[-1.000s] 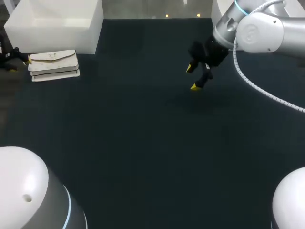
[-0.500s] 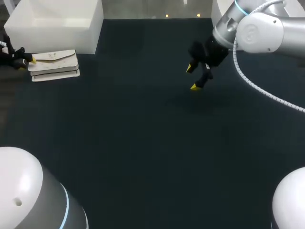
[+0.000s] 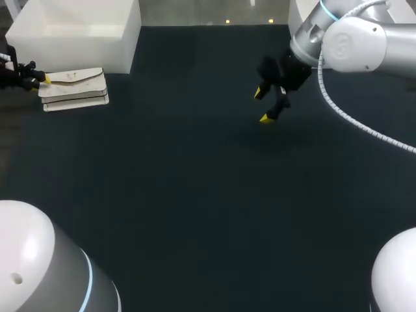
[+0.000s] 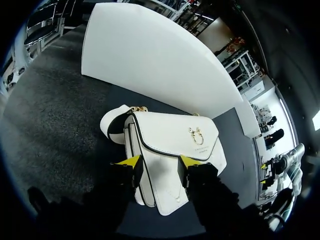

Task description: Pick up the bag, open it, inspect its contents, close it, and place it on the opposite side

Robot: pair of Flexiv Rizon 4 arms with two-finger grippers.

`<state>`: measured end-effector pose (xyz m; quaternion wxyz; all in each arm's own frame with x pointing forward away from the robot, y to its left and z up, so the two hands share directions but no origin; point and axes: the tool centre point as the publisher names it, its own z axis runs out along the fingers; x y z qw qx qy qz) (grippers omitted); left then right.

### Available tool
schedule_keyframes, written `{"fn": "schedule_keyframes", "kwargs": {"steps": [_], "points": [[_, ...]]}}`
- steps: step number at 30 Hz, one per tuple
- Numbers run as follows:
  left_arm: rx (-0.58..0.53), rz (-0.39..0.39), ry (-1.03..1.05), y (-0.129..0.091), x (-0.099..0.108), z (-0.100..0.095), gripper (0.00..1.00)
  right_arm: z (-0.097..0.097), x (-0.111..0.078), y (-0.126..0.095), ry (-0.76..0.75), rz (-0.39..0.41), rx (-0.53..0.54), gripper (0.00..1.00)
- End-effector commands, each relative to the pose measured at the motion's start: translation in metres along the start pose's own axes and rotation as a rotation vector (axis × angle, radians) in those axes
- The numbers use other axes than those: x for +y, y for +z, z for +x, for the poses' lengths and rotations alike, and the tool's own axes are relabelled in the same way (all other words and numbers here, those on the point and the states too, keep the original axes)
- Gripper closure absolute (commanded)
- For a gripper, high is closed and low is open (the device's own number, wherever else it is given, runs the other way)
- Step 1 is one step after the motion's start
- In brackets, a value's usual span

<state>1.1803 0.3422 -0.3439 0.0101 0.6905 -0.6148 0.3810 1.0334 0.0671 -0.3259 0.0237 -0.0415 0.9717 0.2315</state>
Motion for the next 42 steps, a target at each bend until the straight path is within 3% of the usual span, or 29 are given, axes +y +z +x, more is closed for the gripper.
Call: {"fn": "schedule_keyframes", "kwargs": {"steps": [1, 12, 30, 42], "points": [[0.016, -0.004, -0.012, 0.007, -0.004, -0.007, 0.52, -0.001, 0.000, 0.000, 0.000, -0.001, 0.003, 0.00], [0.031, 0.003, -0.029, 0.008, -0.005, 0.000, 0.66, -0.001, 0.000, 0.000, 0.000, -0.001, 0.003, 0.00], [0.048, -0.025, -0.070, 0.008, 0.006, 0.005, 0.61, -0.001, 0.000, 0.000, 0.000, -0.001, 0.003, 0.00], [0.071, -0.006, -0.111, 0.002, 0.012, 0.005, 0.65, -0.001, 0.000, 0.000, 0.000, -0.001, 0.003, 0.00]]}}
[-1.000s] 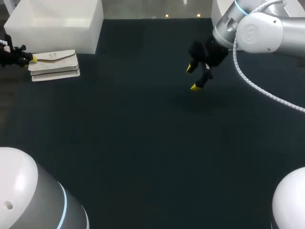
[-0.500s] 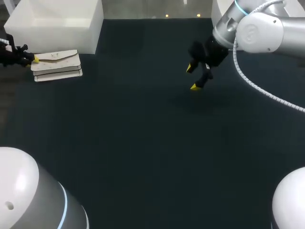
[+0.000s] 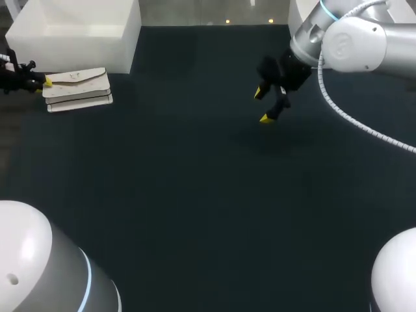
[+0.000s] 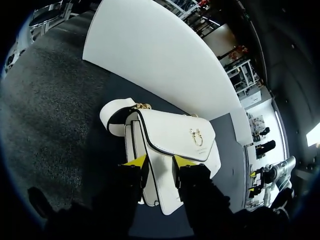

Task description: Pick up the bag, open it, inspect its contents, close it, and place it on the opposite side

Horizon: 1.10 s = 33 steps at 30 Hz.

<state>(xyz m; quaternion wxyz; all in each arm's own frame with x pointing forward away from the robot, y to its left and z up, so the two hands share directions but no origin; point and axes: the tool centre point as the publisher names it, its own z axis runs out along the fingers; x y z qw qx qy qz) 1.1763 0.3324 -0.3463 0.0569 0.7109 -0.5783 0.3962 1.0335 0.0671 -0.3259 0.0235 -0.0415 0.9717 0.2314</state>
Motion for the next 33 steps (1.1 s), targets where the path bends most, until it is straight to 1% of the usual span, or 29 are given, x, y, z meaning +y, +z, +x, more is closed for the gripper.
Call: {"fn": "schedule_keyframes", "kwargs": {"steps": [1, 5, 7, 8, 9, 10, 11, 16, 20, 24, 25, 27, 29, 33], "points": [[0.007, 0.012, 0.000, -0.003, 0.006, -0.002, 0.65, -0.001, 0.000, 0.000, 0.000, -0.001, 0.003, 0.00], [0.018, 0.012, -0.012, -0.003, 0.005, -0.001, 0.69, -0.001, 0.000, 0.000, 0.000, -0.001, 0.003, 0.00], [0.017, 0.010, -0.015, -0.003, 0.005, -0.001, 0.74, -0.001, 0.000, 0.000, 0.000, -0.001, 0.003, 0.00], [0.017, 0.008, -0.018, -0.002, 0.006, -0.001, 0.78, -0.001, 0.000, 0.000, 0.000, -0.001, 0.003, 0.00], [0.018, 0.007, -0.023, -0.002, 0.006, 0.000, 0.85, -0.001, 0.000, 0.000, 0.000, -0.001, 0.003, 0.00], [0.018, 0.007, -0.027, -0.002, 0.007, 0.000, 0.98, -0.001, 0.000, 0.000, 0.000, -0.001, 0.003, 0.00], [0.018, 0.007, -0.029, -0.002, 0.007, 0.000, 1.00, -0.001, 0.000, 0.000, 0.000, -0.001, 0.003, 0.00], [0.018, 0.002, -0.032, -0.003, 0.009, 0.000, 1.00, -0.001, 0.000, 0.000, 0.000, -0.001, 0.003, 0.00], [0.035, -0.020, -0.022, -0.005, 0.010, 0.003, 1.00, -0.001, 0.000, 0.000, 0.000, -0.001, 0.003, 0.00], [0.074, -0.069, 0.003, -0.003, 0.010, 0.006, 1.00, -0.001, 0.000, 0.000, 0.000, -0.001, 0.003, 0.00], [0.069, -0.090, 0.011, -0.002, 0.010, 0.009, 1.00, -0.001, 0.000, 0.000, 0.000, -0.001, 0.003, 0.00], [0.073, -0.103, 0.023, -0.001, 0.011, 0.013, 1.00, -0.001, 0.000, 0.000, 0.000, -0.001, 0.003, 0.00], [0.068, -0.118, 0.032, 0.001, 0.014, 0.015, 1.00, -0.001, 0.000, 0.000, 0.000, -0.001, 0.003, 0.00], [0.080, -0.119, 0.040, 0.005, 0.022, 0.019, 1.00, -0.001, 0.000, 0.000, 0.000, -0.001, 0.003, 0.00]]}}
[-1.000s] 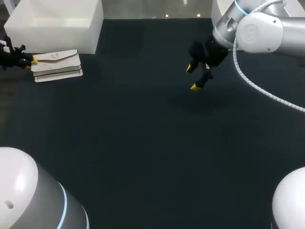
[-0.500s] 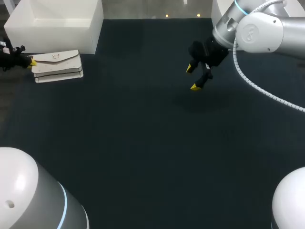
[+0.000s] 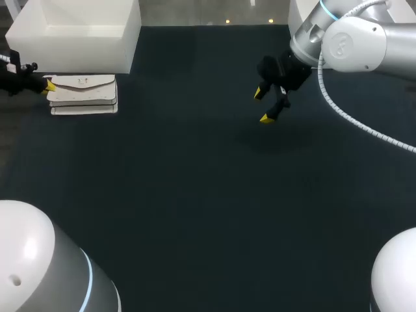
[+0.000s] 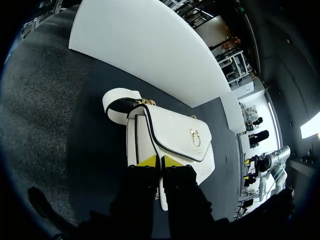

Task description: Pick up the bag, open it, inspect its contents, close it, and place it on the opposite side

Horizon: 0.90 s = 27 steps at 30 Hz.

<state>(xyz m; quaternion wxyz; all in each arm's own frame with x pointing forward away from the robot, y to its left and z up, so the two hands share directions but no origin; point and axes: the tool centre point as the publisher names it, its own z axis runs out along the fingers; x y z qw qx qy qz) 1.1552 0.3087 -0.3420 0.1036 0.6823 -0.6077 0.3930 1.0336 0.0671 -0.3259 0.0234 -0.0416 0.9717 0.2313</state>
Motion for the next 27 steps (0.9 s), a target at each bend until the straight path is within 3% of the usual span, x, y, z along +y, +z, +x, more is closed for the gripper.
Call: {"fn": "schedule_keyframes", "kwargs": {"steps": [1, 11, 27], "points": [[0.016, -0.018, 0.002, 0.006, 0.000, -0.001, 1.00, -0.001, 0.000, 0.000, 0.000, -0.001, 0.003, 0.00], [0.038, 0.017, 0.018, 0.022, 0.022, 0.013, 1.00, -0.001, 0.000, 0.000, 0.000, -0.001, 0.003, 0.00], [0.058, 0.016, 0.035, 0.042, 0.058, 0.062, 1.00, -0.001, 0.000, 0.000, 0.000, -0.001, 0.003, 0.00]]}}
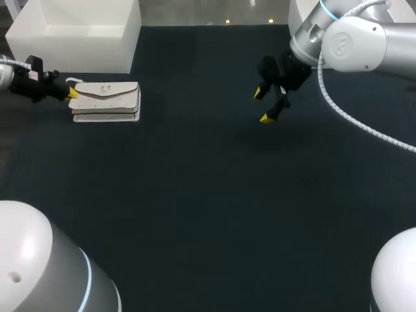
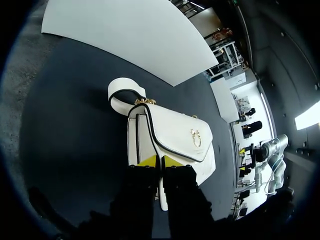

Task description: Pick up the bag, open it, inspect its contents, close it, and place it on the opposite side

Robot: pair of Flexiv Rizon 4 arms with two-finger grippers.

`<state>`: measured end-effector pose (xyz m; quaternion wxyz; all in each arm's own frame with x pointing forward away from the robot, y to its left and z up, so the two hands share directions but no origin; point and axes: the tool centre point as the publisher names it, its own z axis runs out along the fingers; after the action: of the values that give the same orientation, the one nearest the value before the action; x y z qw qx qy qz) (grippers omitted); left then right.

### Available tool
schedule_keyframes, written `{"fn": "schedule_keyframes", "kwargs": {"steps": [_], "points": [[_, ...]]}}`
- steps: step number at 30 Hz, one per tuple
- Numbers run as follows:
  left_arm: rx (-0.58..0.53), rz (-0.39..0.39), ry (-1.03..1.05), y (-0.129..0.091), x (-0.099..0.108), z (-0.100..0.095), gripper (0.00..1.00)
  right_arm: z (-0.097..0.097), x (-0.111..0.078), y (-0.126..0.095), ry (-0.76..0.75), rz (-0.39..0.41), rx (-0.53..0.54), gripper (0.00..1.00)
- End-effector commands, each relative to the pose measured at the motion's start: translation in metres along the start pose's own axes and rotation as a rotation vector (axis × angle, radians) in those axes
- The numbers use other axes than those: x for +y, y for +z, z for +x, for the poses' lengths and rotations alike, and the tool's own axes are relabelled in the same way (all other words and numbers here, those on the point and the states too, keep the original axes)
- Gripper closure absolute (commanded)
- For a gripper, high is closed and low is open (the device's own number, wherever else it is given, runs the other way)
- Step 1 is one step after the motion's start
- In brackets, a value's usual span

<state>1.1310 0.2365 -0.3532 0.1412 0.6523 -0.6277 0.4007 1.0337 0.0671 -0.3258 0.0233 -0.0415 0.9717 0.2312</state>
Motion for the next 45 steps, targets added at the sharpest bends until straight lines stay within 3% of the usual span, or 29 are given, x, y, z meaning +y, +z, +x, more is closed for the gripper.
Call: {"fn": "schedule_keyframes", "kwargs": {"steps": [1, 6, 30, 45], "points": [[-0.018, 0.081, 0.005, 0.003, 0.016, 0.019, 1.00, -0.001, 0.000, 0.000, 0.000, -0.001, 0.002, 0.00], [-0.016, 0.079, 0.013, 0.010, 0.025, 0.033, 1.00, -0.001, 0.000, 0.000, 0.000, -0.001, 0.002, 0.00], [0.029, 0.131, 0.037, 0.049, 0.103, 0.108, 1.00, -0.001, 0.000, 0.000, 0.000, -0.001, 0.002, 0.00], [0.072, 0.144, 0.026, 0.084, 0.136, 0.133, 1.00, -0.001, 0.000, 0.000, 0.000, -0.001, 0.002, 0.00]]}}
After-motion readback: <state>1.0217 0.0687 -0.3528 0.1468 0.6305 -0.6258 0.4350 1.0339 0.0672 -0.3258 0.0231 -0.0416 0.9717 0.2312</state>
